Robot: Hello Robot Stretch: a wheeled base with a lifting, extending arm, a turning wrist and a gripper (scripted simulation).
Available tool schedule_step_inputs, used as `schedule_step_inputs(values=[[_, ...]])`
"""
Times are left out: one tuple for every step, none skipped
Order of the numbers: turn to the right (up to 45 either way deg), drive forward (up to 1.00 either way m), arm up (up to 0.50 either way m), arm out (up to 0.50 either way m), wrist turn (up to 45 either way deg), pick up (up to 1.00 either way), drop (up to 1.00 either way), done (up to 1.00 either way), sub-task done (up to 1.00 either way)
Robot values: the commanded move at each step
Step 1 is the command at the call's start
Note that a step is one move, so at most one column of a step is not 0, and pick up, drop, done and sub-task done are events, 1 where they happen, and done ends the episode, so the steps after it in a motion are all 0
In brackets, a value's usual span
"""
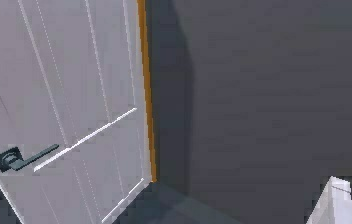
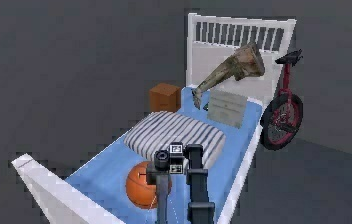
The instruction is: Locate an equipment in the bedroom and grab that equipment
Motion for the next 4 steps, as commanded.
schedule_step_inputs(values=[[0.0,0.0,0.0,0.0,45.0,0.0,0.0,0.0,0.0],[0.0,0.0,0.0,0.0,45.0,0.0,0.0,0.0,0.0],[0.0,0.0,0.0,0.0,45.0,0.0,0.0,0.0,0.0],[0.0,0.0,0.0,0.0,15.0,0.0,0.0,0.0,0.0]])
